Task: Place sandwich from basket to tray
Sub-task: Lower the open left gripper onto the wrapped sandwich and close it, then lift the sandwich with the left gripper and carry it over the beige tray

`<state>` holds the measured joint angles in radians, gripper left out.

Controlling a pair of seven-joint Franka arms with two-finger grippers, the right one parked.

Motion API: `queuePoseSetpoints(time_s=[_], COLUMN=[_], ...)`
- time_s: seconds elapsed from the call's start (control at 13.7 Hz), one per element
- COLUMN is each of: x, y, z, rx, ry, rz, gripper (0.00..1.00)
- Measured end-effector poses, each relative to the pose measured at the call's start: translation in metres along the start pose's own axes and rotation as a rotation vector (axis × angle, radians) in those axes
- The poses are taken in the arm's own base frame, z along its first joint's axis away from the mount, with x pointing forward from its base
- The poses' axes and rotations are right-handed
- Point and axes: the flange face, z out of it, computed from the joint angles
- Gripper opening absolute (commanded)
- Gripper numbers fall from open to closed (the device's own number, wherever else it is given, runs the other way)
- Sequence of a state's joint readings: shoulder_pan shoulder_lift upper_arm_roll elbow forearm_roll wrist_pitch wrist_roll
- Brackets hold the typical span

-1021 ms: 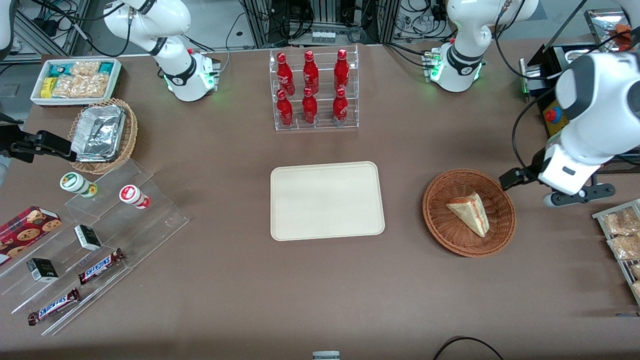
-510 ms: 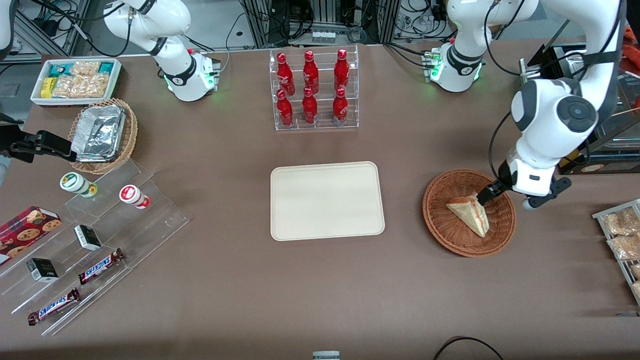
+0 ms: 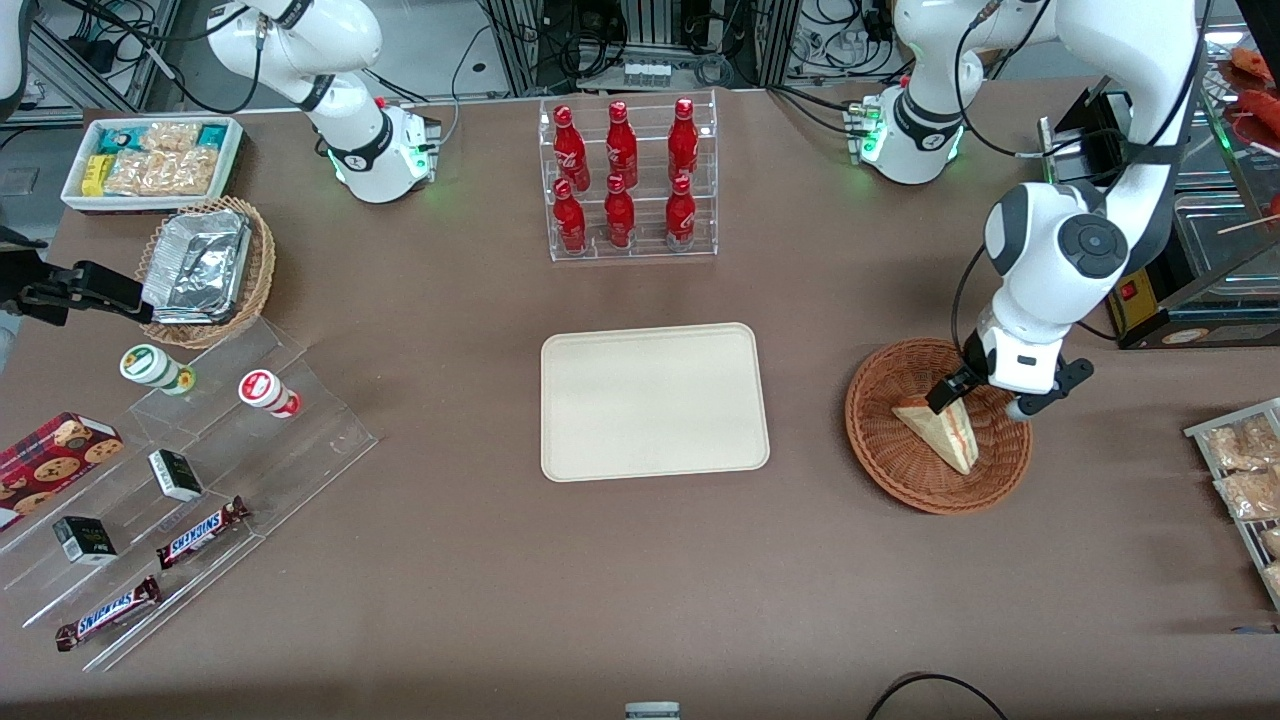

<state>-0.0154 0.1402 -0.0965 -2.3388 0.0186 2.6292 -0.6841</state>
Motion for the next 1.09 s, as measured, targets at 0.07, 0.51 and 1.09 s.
queuePoseSetpoints(time_s=[0.07, 0.51, 1.09], x=[0.0, -0.002, 0.007], y=[0.0, -0.002, 0.007], z=[0.006, 0.037, 0.033], rx=[-0.007, -0.013, -0.022], ry=[0.005, 0.0, 0.009], rz=[-0.011, -0.036, -0.036], gripper=[1.0, 0.41, 0.0])
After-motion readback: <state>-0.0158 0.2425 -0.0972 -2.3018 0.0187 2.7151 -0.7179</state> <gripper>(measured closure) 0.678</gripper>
